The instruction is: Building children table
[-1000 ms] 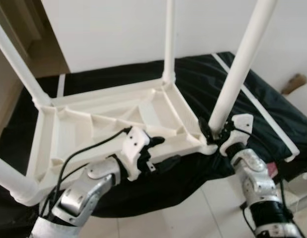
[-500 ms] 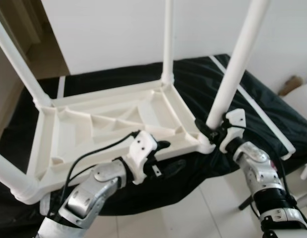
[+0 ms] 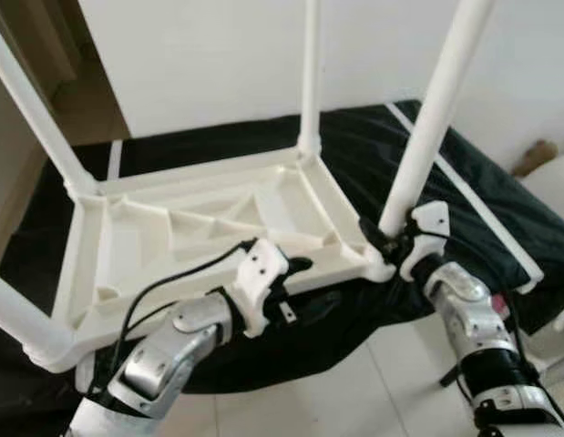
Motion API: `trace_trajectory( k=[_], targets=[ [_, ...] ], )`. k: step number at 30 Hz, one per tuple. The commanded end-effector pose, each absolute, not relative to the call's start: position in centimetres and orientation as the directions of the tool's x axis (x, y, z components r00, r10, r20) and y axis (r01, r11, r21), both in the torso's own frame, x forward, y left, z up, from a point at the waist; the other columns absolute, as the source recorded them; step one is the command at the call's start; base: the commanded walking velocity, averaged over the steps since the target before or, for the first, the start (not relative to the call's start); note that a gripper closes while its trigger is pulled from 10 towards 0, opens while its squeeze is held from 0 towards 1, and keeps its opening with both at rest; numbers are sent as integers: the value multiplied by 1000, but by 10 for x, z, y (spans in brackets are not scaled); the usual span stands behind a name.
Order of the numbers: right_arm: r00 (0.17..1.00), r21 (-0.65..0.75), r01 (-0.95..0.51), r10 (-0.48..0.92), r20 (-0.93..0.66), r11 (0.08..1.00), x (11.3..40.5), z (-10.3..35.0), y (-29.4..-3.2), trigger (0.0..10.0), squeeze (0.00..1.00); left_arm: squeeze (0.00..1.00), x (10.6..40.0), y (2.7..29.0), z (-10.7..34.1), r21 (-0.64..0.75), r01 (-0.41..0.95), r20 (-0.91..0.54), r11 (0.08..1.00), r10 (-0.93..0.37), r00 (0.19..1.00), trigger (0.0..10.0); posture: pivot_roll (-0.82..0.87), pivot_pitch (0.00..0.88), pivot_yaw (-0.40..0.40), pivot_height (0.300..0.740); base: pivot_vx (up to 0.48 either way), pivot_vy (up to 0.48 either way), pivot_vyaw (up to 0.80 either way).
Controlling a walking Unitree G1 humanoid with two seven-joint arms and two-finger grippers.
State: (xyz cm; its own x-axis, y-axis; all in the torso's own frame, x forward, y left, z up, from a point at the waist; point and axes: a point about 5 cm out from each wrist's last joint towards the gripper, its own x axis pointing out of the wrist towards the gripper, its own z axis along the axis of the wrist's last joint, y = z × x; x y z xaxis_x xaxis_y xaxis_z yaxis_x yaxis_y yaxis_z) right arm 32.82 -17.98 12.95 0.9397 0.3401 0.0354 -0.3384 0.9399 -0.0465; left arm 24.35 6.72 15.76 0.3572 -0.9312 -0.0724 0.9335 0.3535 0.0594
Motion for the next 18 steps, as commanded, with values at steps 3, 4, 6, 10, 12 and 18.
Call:
trace_trajectory(
  k=[3, 4, 6, 10, 12, 18],
  targets=[
    [981, -3, -175, 174, -81, 985, 318, 105, -175, 10000, 0, 0, 244, 66, 155, 72, 949, -97, 306, -945, 312, 10000, -17, 0, 45, 740, 0, 0, 0],
    [992, 2, -108, 108, -70, 994, 316, 106, -171, 10000, 0, 0, 245, 66, 155, 75, 948, -99, 311, -943, 317, 10000, -17, 0, 45, 740, 0, 0, 0],
    [997, 19, -52, 54, -64, 998, 314, 106, -165, 10000, 0, 0, 246, 66, 154, 82, 945, -105, 318, -940, 325, 10000, -19, 0, 46, 740, 0, 0, 0],
    [991, 46, 121, -118, -61, 992, 306, 105, -154, 10000, 0, 0, 247, 65, 152, 94, 938, -110, 334, -933, 343, 10000, -16, 0, 41, 740, 0, 0, 0],
    [983, 52, 176, -173, -63, 983, 304, 105, -152, 10000, 0, 0, 248, 65, 153, 96, 936, -108, 337, -932, 347, 10000, -15, 0, 40, 740, 0, 0, 0],
    [976, 69, 205, -199, -95, 976, 298, 102, -127, 10000, 0, 0, 253, 64, 153, 140, 914, -102, 382, -912, 397, 10000, -13, 0, 40, 740, 0, 0, 0]
  ],
)
